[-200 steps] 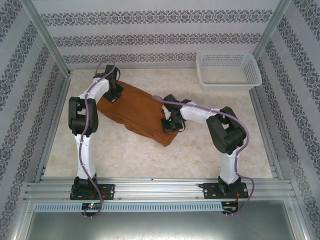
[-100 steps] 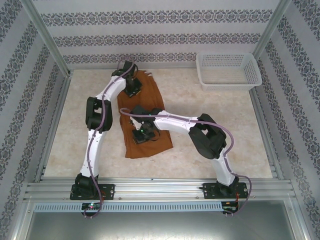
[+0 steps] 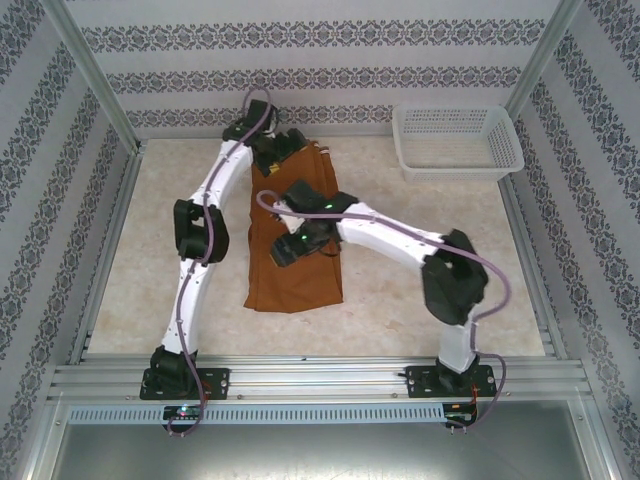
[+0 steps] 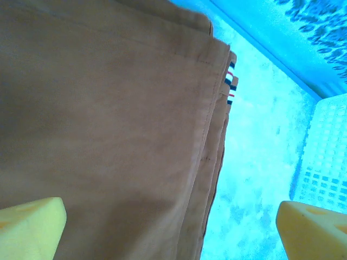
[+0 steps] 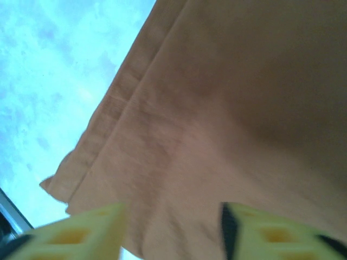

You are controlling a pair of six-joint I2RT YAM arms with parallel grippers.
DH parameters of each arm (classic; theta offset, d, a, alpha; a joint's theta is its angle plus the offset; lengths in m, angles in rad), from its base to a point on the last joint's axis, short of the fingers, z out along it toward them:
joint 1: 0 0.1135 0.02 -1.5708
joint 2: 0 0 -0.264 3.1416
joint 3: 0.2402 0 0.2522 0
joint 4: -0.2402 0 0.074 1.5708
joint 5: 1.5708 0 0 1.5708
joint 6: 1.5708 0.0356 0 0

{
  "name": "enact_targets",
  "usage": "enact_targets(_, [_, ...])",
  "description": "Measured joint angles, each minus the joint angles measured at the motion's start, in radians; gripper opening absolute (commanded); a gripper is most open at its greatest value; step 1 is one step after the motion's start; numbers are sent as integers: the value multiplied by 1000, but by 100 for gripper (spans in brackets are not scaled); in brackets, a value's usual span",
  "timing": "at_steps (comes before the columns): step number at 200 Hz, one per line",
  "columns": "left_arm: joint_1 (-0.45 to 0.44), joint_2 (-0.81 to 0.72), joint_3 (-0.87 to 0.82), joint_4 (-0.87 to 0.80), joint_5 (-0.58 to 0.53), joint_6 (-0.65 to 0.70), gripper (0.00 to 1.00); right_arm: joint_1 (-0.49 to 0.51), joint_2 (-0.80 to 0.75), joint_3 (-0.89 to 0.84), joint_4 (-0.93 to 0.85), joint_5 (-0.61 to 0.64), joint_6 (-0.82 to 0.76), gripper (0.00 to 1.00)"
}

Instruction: Roll up the long pants

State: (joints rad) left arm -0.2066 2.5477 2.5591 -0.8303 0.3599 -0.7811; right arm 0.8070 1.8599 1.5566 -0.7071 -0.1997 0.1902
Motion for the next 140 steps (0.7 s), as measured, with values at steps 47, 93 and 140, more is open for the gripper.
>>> enact_targets(47, [6,-554,-647,77,-26,42,100,-19,-327,-280,108,258,-196,98])
enact_targets(93, [-69,-935,-1231,218,-71,-51,100,-90,-418,-494,230,332,-281,97])
enact_targets(140, [-200,-1150,-1613,289,-217,-341,17,-100,-452,-511,253,338,-310,0])
